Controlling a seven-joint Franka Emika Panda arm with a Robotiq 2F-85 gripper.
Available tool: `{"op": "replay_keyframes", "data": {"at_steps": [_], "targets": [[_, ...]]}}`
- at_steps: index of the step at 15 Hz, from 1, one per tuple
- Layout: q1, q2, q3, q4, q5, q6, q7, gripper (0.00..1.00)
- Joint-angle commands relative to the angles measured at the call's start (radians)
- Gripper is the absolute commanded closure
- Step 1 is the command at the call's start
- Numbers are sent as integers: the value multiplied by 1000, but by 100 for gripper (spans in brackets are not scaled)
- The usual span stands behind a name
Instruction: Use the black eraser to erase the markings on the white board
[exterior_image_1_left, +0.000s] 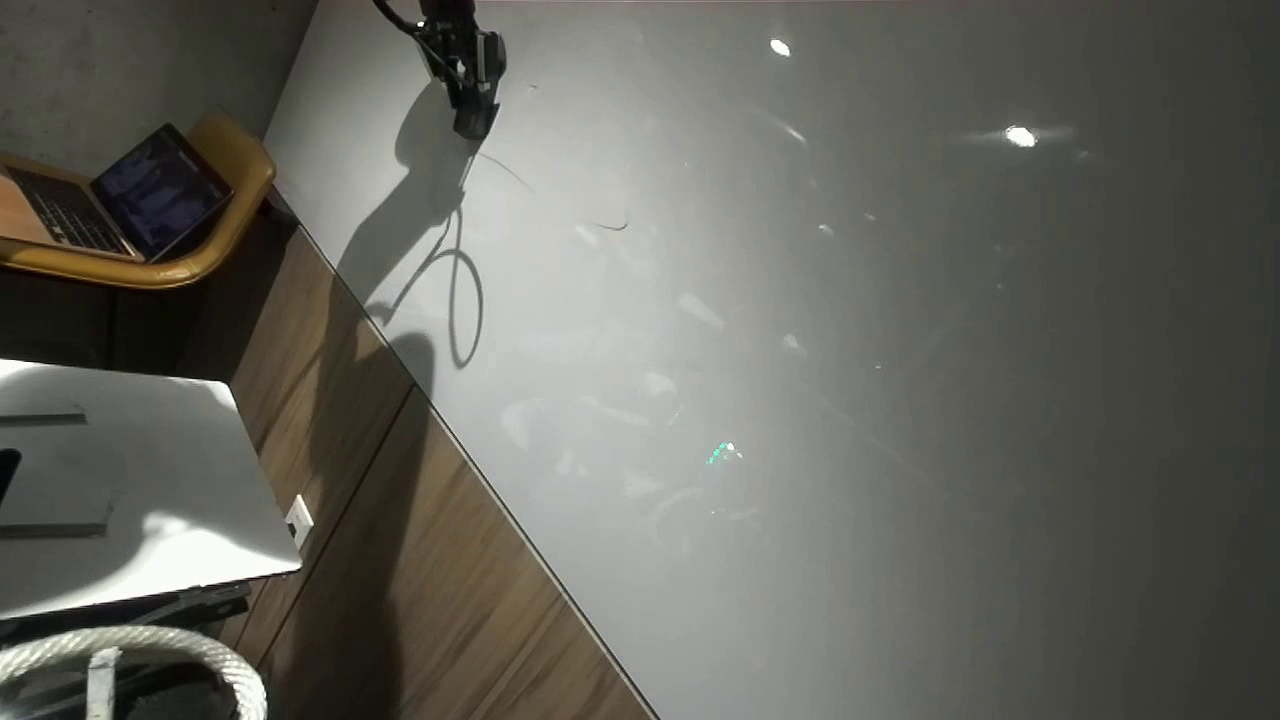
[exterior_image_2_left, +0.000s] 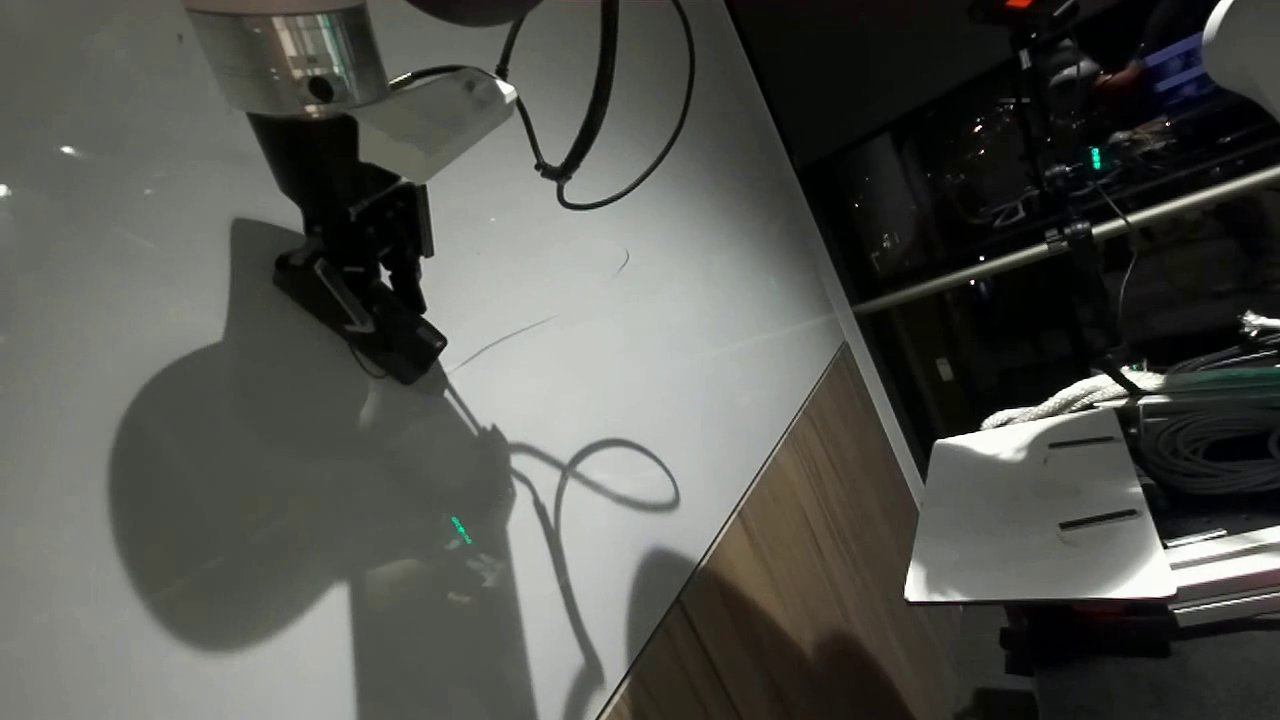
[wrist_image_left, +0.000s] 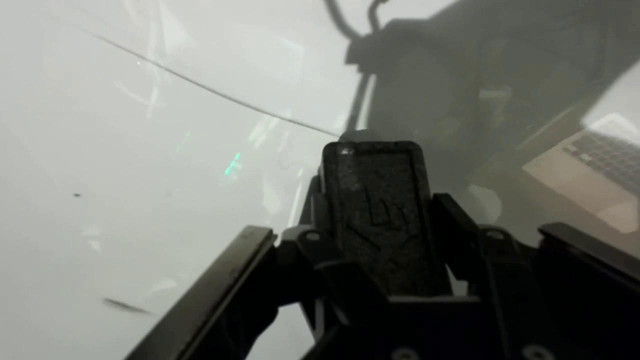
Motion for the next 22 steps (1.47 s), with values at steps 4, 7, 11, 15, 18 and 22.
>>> {"op": "replay_keyframes", "data": {"at_steps": [4,7,11,15,18,22], "targets": [[111,231,-47,274,-24,-12,-67,72],[104,199,-74,265,-7,-59,-134,72],[8,80,-57,65,37,8,-155,72],[-66,-39,-68,-169,70,97,-105,72],[-105,-133,-121,-310,78,163,-95,72],[-186,-263,-176,-455,56,225,-91,72]]}}
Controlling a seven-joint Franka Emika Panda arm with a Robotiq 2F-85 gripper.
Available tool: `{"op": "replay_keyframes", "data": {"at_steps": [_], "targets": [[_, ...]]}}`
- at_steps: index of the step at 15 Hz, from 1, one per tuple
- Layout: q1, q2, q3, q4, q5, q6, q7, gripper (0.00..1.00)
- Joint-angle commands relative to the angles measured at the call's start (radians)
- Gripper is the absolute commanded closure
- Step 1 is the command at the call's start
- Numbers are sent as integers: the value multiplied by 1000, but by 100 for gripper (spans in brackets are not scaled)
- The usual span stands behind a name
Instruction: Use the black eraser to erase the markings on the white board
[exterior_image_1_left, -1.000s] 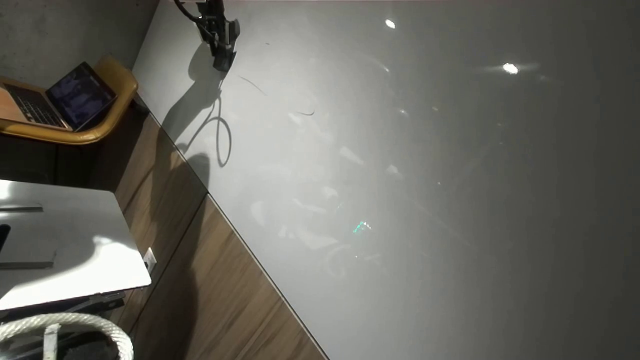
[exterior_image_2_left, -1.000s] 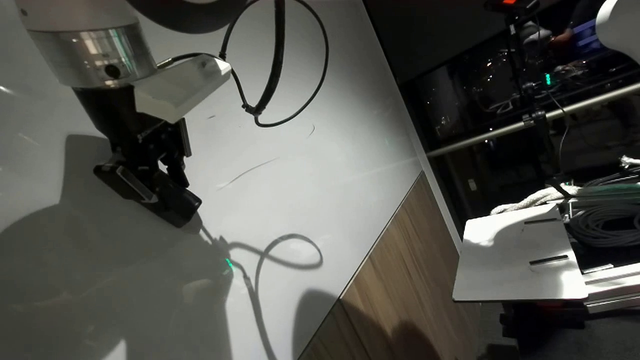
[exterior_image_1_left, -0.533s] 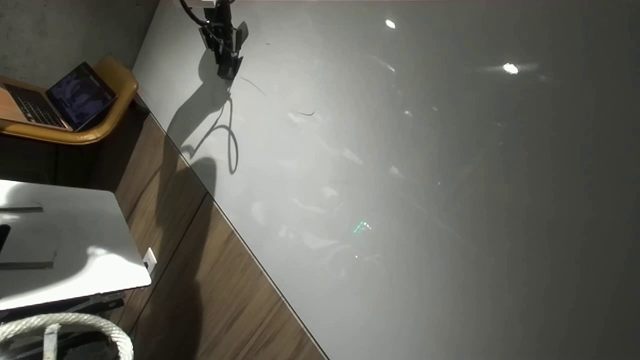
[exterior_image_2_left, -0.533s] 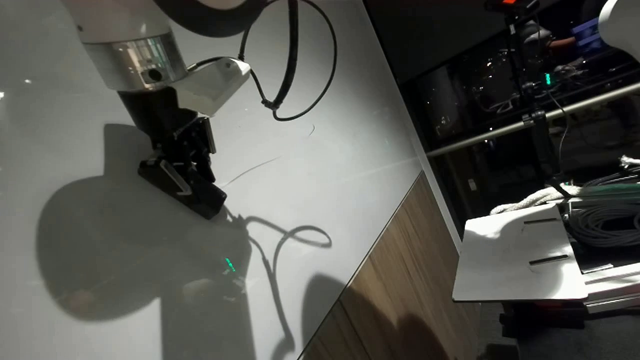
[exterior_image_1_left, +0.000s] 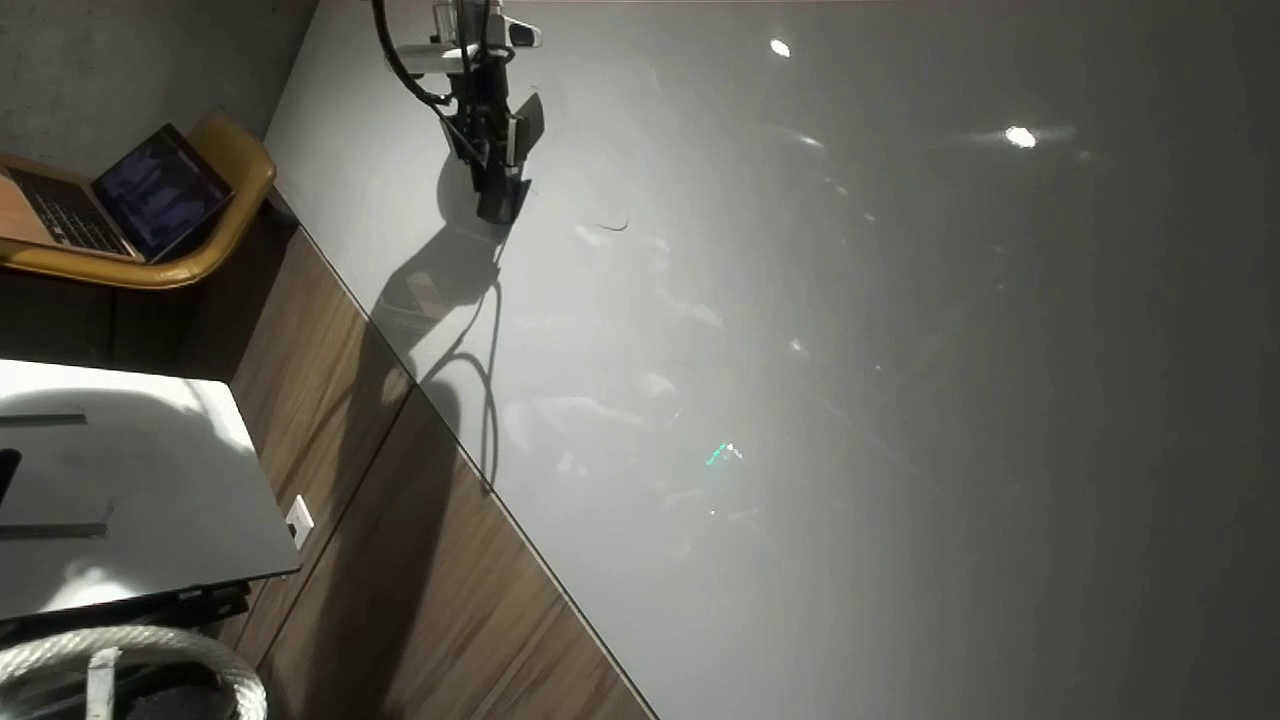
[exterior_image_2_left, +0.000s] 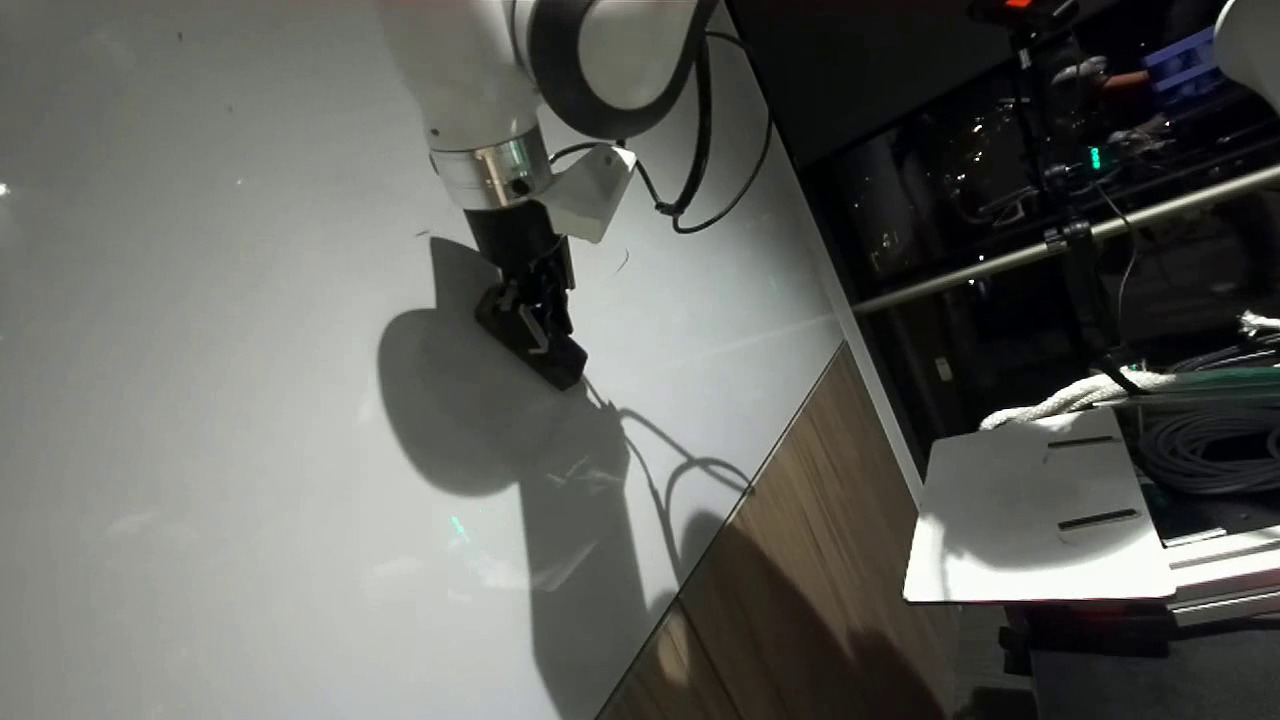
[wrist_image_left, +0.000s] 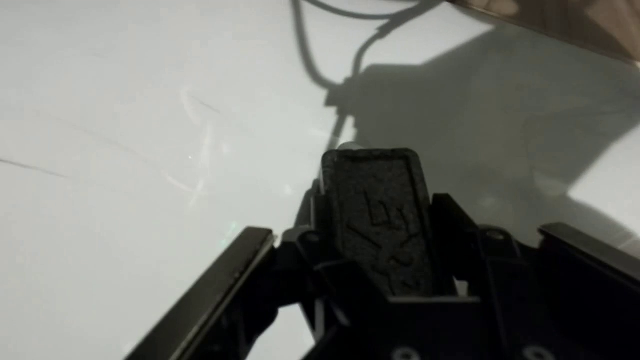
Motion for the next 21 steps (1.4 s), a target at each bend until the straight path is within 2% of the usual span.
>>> {"op": "replay_keyframes", "data": {"at_steps": [1,5,10,12,16,21], "targets": [[-90,-145,-57,-139,-24,86,4,72],[-206,-275,-116,-231,-4,136,-24,72],[-356,-346,-224,-296,44,275,-153,72],[-370,-354,-214,-312,77,306,-170,72],[-326,-342,-118,-335,140,343,-139,72],[-268,-298,-6,-221,170,303,-166,72]]}}
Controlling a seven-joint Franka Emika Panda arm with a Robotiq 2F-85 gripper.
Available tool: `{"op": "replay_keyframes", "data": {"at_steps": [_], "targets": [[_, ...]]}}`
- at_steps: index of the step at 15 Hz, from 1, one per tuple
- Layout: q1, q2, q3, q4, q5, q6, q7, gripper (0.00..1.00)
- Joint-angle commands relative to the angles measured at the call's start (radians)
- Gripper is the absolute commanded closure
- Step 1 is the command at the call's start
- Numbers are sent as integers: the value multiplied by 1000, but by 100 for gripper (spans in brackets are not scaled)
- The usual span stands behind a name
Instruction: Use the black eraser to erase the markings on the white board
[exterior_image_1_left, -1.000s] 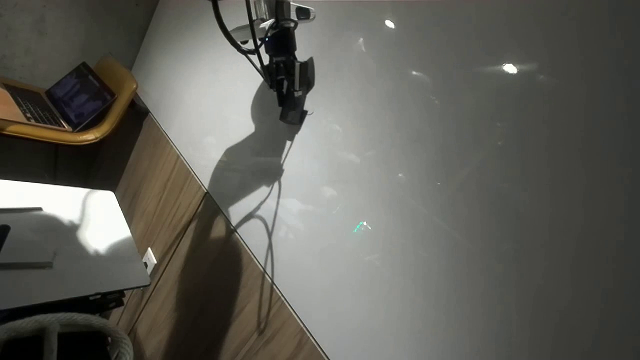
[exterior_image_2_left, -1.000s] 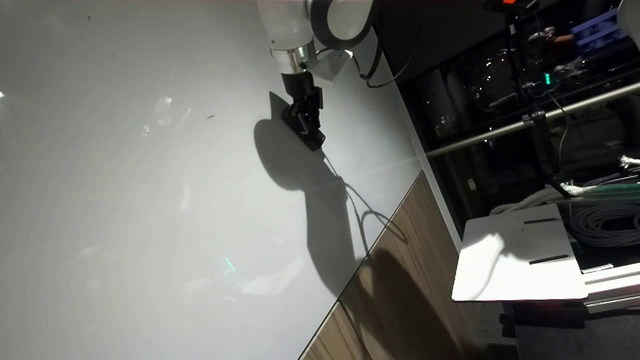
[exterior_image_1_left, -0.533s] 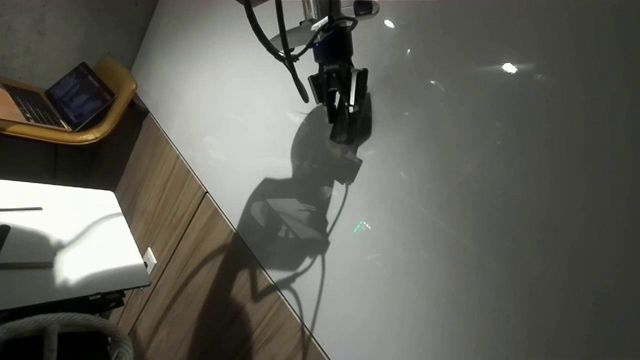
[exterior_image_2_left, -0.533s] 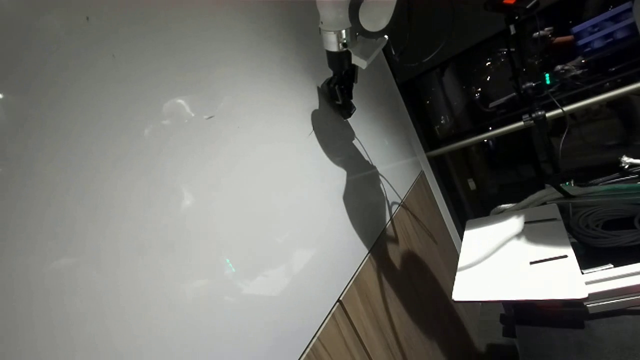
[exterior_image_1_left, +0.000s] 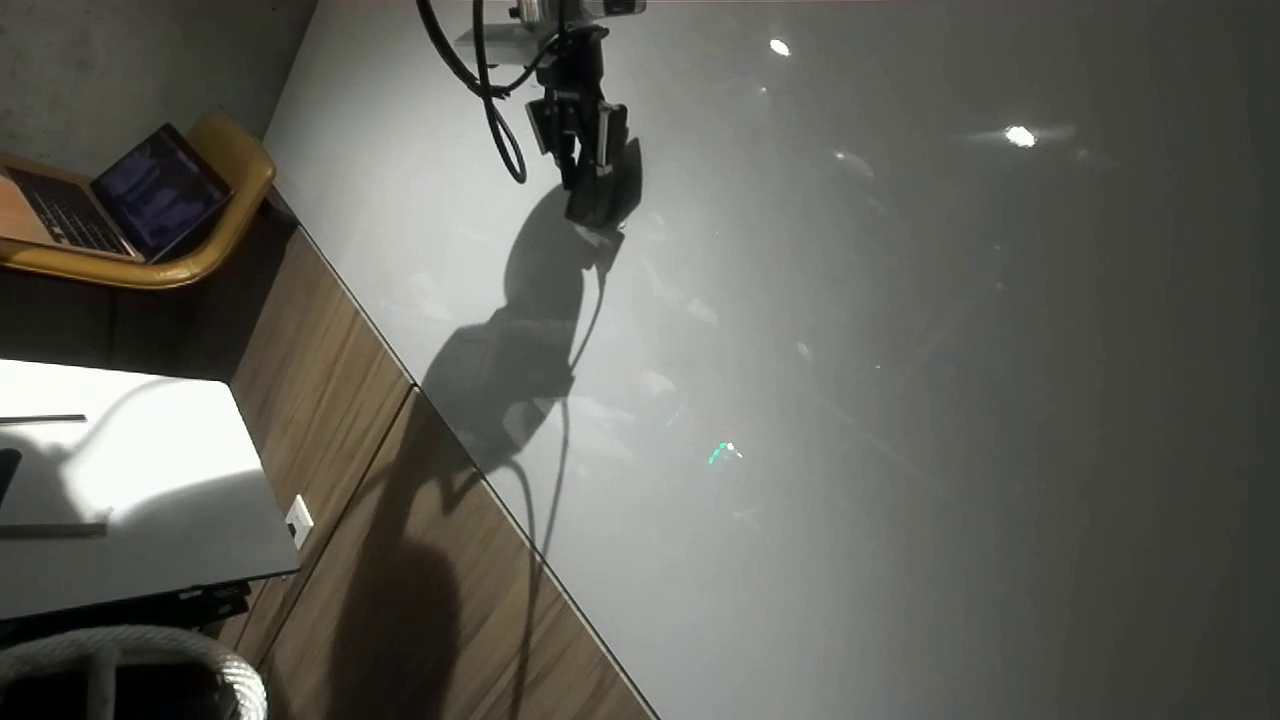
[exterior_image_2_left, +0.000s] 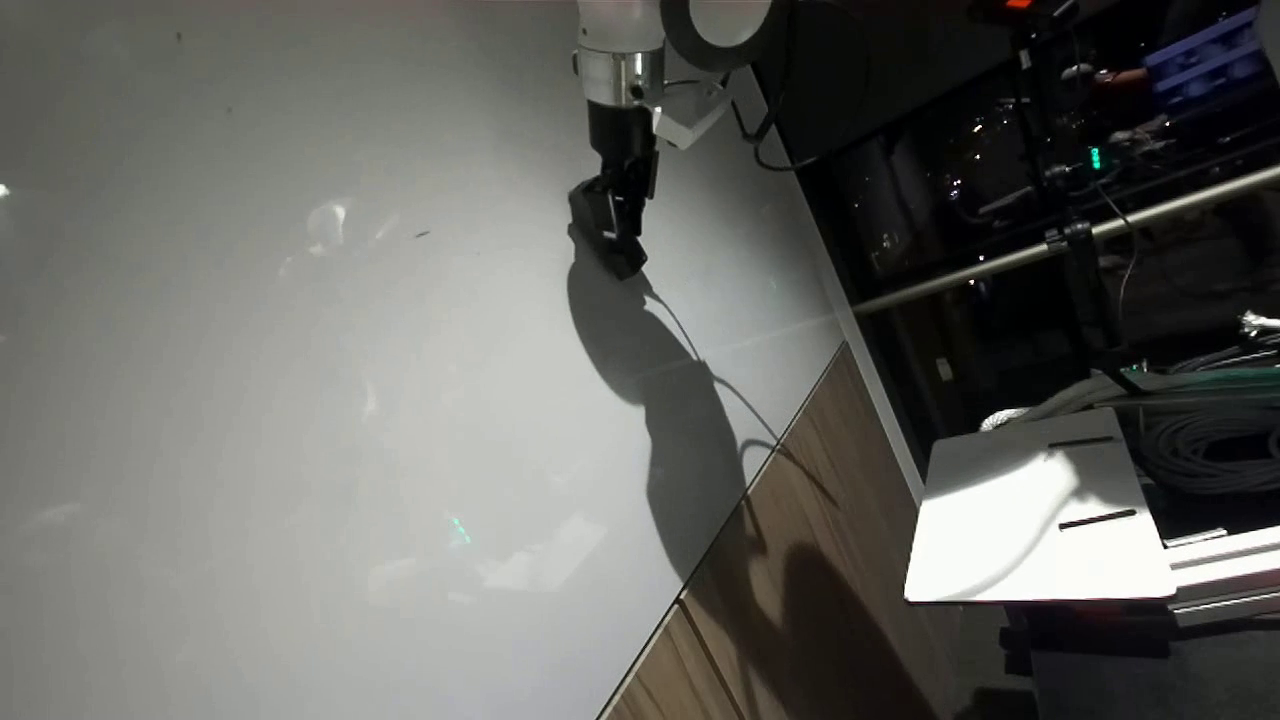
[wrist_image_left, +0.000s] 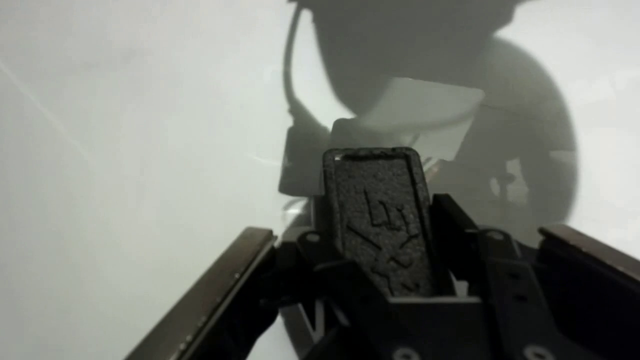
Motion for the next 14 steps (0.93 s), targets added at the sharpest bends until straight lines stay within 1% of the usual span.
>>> {"op": "replay_keyframes", "data": {"at_steps": [1,3,5,10,14], "targets": [[21,36,57,112,8,-34,-36,72],[26,46,80,156,-16,-54,-50,72],[23,50,80,169,-29,-73,-73,72],[-14,58,25,129,-36,-46,-124,72],[-50,71,-37,94,-14,-17,-170,72]]}}
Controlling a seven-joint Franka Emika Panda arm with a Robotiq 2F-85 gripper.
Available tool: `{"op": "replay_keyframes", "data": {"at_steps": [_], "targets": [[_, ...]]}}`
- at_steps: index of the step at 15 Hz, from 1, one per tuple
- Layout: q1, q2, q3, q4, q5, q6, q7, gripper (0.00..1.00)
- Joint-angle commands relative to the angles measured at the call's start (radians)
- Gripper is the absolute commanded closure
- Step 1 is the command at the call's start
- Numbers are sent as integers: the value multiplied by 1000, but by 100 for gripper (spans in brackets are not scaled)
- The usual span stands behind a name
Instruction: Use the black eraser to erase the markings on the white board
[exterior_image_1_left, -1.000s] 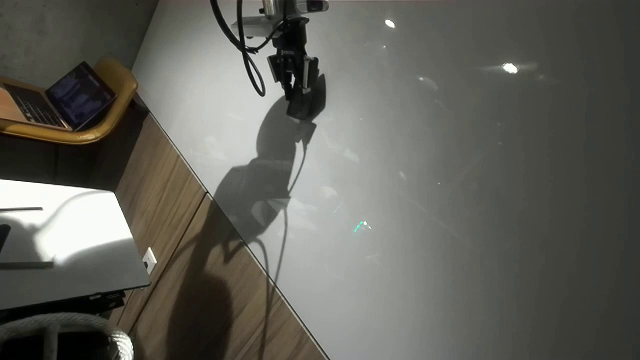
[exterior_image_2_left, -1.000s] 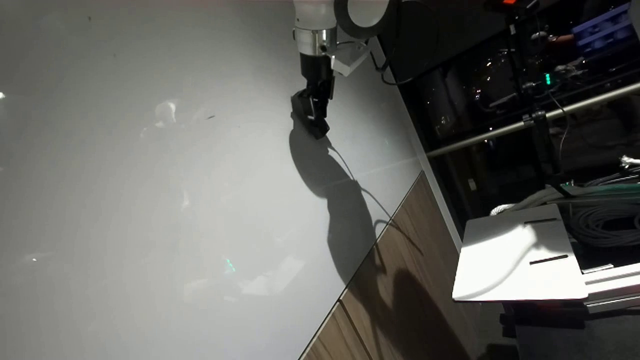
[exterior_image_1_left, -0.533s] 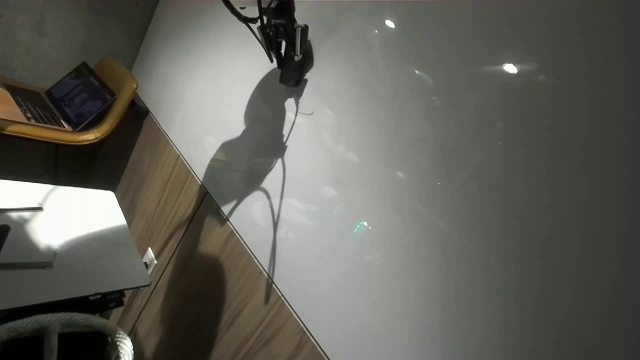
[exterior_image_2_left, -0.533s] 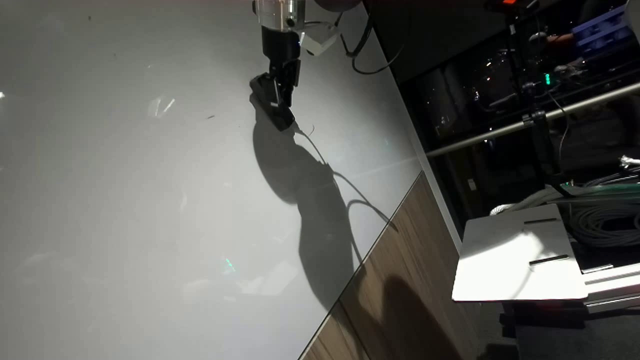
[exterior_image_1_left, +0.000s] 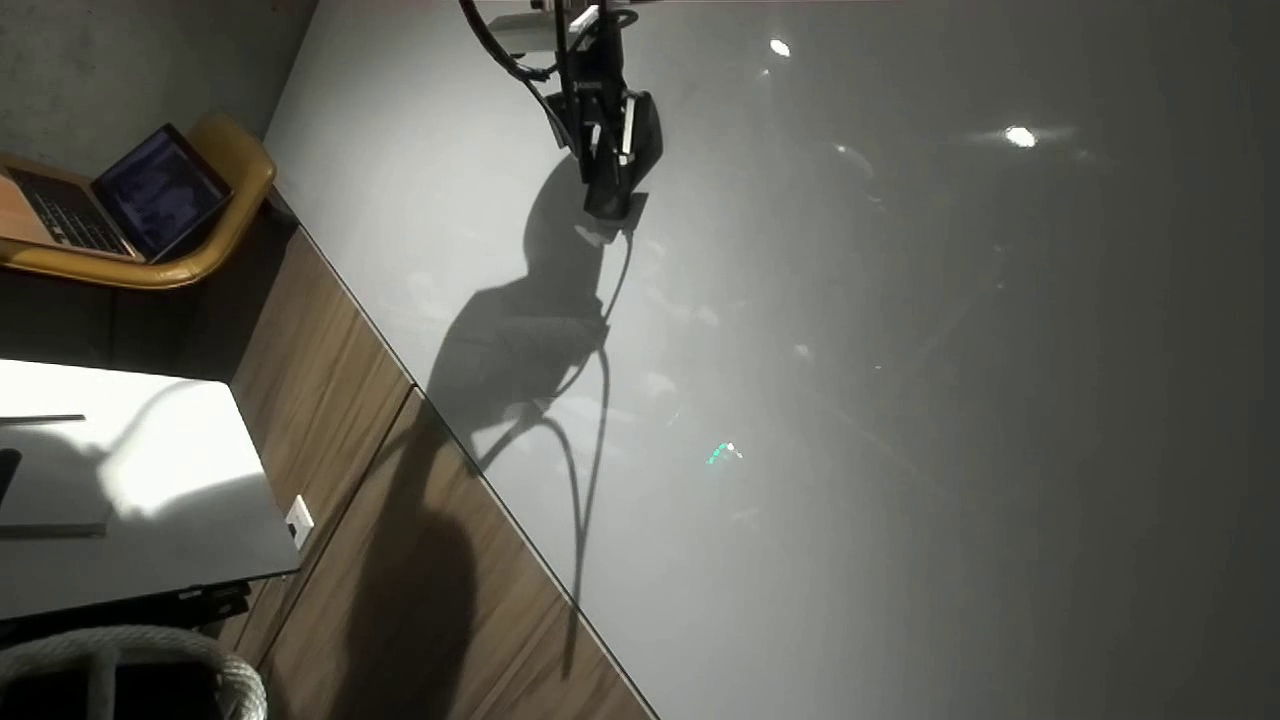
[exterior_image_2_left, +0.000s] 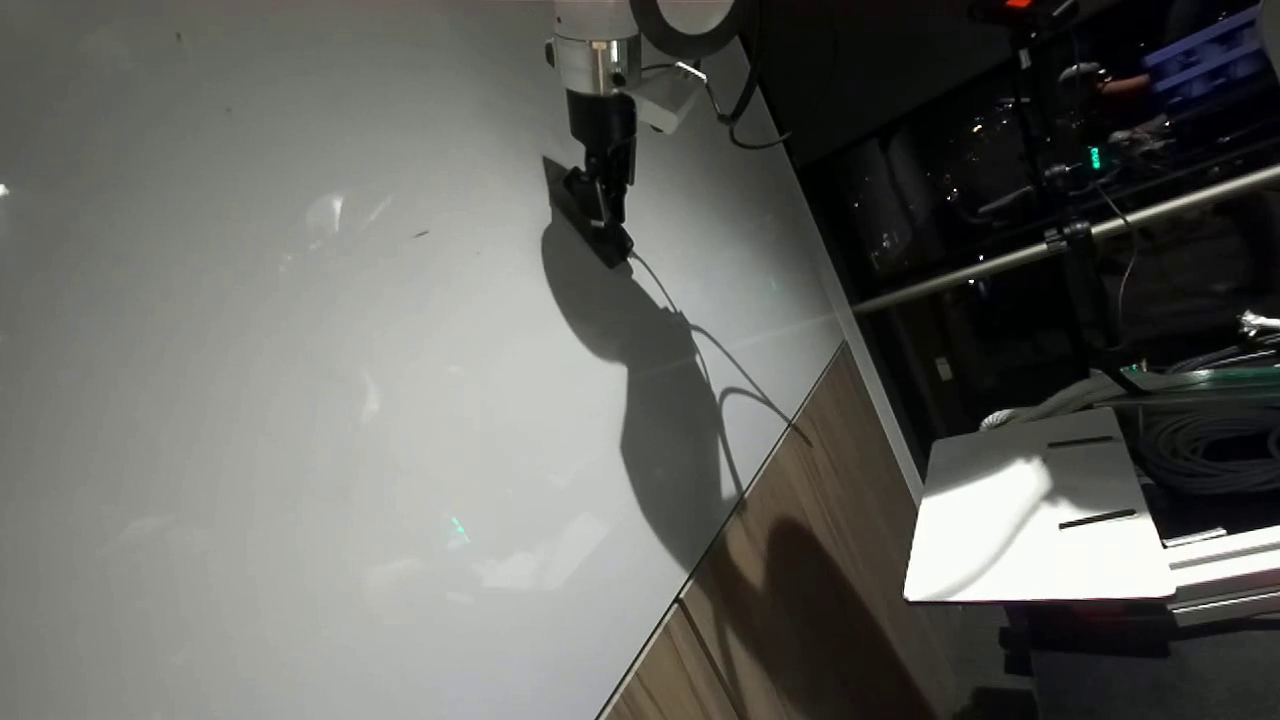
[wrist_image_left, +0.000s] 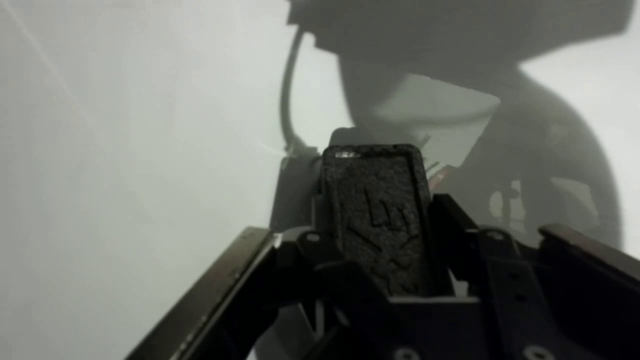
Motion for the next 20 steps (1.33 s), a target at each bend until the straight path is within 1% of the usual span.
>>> {"op": "replay_keyframes", "data": {"at_steps": [1,4,6,8,11,15,18,20], "targets": [[-40,37,-62,-5,-7,60,-50,72],[-57,52,-91,-8,-9,64,-60,72],[-52,60,-91,1,-4,51,-53,72],[-37,67,-74,4,-5,41,-28,72],[-4,110,-26,22,-20,18,35,72],[73,213,46,104,-63,-64,131,72],[151,283,74,209,-92,-176,161,72],[204,321,84,293,-116,-274,161,72]]}}
